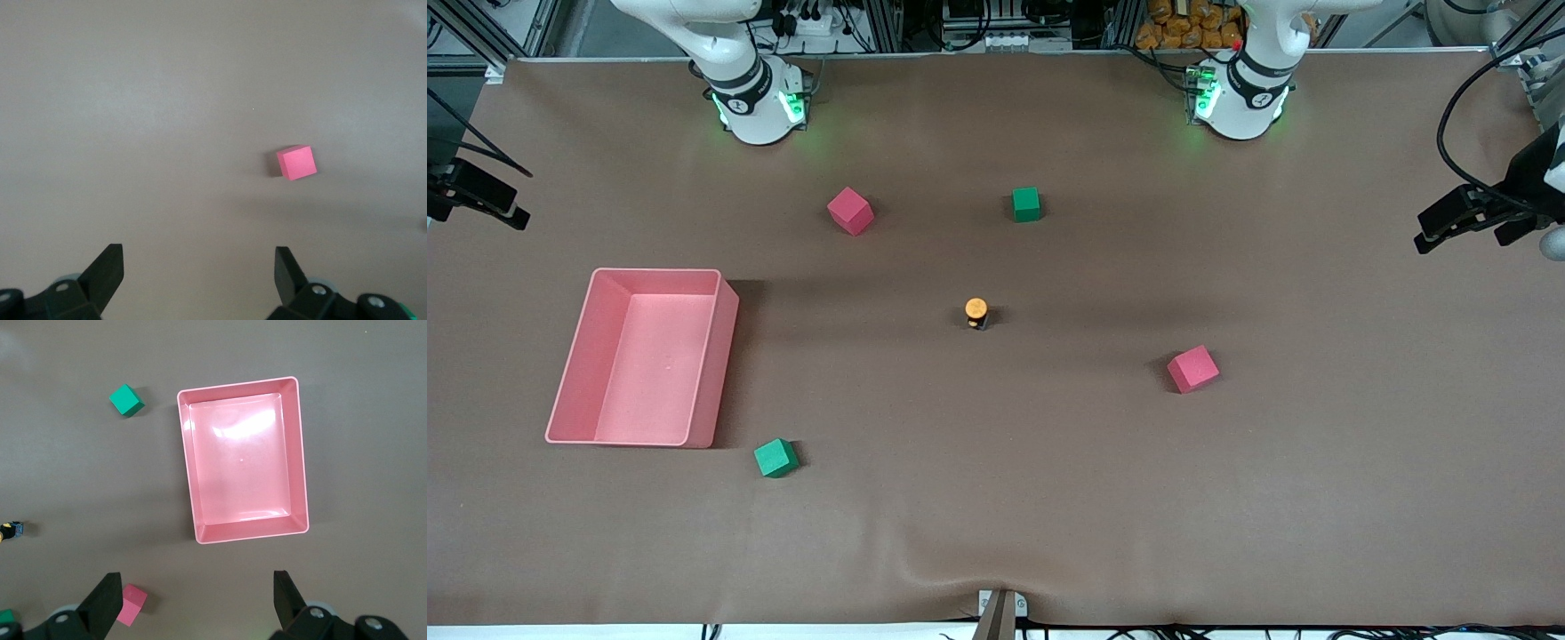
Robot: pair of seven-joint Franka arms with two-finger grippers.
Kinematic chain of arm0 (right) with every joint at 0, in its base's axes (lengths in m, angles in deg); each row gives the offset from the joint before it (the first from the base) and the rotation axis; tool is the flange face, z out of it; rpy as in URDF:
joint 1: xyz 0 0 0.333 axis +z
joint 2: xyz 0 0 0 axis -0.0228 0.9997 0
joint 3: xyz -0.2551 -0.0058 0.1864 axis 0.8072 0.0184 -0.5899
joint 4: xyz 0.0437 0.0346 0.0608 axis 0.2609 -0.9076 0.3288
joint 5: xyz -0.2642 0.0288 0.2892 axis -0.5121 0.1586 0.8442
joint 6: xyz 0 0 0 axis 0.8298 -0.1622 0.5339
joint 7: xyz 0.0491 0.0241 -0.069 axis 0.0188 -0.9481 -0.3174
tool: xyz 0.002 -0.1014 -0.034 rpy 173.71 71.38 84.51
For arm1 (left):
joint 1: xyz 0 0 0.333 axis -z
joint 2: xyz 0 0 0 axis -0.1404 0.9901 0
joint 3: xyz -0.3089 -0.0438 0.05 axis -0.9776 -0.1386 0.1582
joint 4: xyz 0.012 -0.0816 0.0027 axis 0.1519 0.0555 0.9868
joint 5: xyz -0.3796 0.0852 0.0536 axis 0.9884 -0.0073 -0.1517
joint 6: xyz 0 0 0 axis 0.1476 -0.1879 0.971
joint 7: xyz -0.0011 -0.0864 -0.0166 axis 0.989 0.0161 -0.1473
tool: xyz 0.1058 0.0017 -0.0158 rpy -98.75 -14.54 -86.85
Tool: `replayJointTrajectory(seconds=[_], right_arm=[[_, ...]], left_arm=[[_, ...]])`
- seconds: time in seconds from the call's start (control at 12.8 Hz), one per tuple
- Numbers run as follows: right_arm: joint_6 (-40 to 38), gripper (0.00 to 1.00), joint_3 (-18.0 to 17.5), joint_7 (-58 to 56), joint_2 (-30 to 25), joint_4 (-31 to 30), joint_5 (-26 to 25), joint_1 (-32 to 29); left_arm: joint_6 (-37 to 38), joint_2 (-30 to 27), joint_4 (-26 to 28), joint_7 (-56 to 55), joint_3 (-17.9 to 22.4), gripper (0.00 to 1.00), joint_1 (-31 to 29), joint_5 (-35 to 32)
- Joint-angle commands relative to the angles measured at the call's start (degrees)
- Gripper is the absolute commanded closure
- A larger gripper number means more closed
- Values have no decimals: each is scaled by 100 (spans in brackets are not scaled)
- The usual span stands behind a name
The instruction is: Place and upright button with both arms
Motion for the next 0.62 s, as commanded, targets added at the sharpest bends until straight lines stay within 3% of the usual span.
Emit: replayJointTrajectory(seconds=[0.0, 0.55], right_arm=[[-62, 0, 21, -92, -45, 37, -8, 2], [-71, 0, 21, -92, -36, 37, -8, 11]], left_arm=[[-14, 8, -124, 59, 83, 0, 85, -20], [57, -27, -160, -64, 4, 0, 85, -11]])
